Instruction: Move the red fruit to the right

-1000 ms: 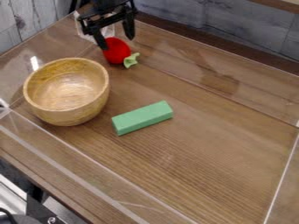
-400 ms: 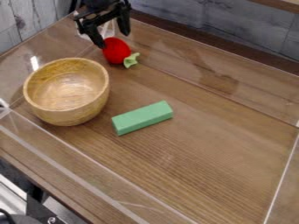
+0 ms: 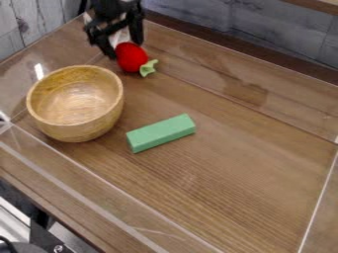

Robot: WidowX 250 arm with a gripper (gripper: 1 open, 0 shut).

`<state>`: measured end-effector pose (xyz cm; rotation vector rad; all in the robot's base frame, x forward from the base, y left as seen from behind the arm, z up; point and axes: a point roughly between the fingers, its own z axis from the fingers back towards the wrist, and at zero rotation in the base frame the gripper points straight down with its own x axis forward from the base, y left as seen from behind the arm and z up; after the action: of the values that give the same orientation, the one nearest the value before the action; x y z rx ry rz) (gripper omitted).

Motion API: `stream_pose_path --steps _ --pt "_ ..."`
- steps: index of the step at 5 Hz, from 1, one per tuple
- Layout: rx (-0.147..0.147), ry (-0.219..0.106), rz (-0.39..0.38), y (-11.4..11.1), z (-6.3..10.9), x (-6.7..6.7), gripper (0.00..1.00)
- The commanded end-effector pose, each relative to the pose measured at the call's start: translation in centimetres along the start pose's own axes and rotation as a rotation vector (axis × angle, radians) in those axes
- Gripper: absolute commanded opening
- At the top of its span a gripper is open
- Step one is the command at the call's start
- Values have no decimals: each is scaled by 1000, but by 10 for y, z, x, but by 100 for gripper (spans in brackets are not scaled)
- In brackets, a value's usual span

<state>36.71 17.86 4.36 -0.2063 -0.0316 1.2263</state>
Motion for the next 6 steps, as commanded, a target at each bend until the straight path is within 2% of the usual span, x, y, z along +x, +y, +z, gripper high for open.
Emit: stream_pose_path --steps 1,2,3,4,5,6 --pt "-20 -48 -68 -5 8 -7 0" --pt "-41 -2 -129 -9 29 -18 0" --pt "-67 44 -150 -19 57 -17 0" --pt "-93 85 -201 -30 83 -24 0" --pt "-94 110 -274 -40 93 -52 0" --pt "-89 130 -350 -48 97 -87 0"
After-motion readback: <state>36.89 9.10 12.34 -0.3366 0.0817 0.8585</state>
